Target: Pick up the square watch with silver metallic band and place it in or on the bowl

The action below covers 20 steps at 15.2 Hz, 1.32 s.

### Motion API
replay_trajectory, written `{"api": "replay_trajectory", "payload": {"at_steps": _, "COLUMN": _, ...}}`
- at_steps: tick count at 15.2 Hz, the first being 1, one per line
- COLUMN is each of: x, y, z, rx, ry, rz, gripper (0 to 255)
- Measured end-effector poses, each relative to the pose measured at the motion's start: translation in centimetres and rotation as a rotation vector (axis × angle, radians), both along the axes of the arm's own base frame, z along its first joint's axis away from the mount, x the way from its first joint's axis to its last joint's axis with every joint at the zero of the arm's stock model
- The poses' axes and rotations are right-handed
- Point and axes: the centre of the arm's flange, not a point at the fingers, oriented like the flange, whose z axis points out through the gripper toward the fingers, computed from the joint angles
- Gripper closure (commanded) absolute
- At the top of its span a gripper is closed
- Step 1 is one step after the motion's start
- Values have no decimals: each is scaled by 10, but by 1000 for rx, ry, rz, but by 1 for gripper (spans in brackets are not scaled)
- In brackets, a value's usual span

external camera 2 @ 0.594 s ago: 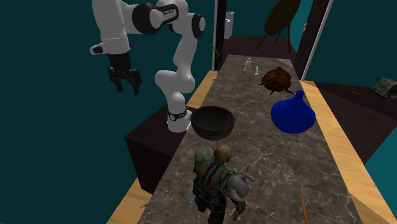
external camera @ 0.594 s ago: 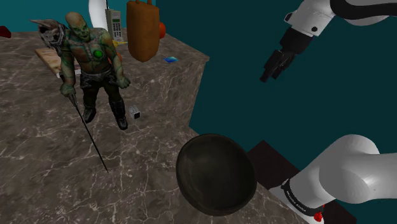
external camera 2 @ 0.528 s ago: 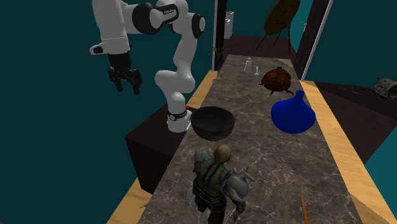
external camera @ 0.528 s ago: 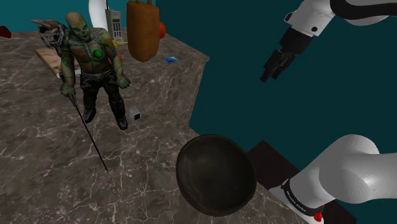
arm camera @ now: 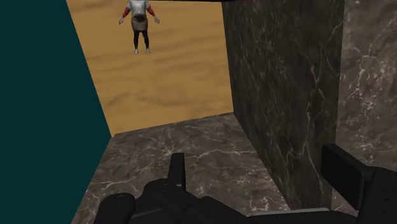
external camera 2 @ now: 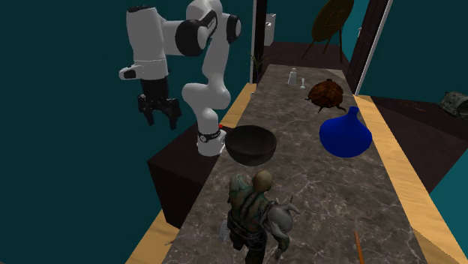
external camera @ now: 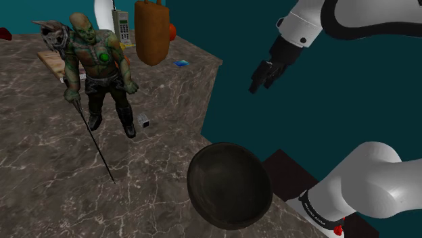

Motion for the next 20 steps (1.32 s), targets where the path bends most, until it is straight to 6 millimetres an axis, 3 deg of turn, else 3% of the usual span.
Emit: {"api": "replay_trajectory", "payload": {"at_steps": 20, "x": 69, "y": 234, "z": -71, "rx": -23, "ry": -197, "rz": 105, "gripper": 0}}
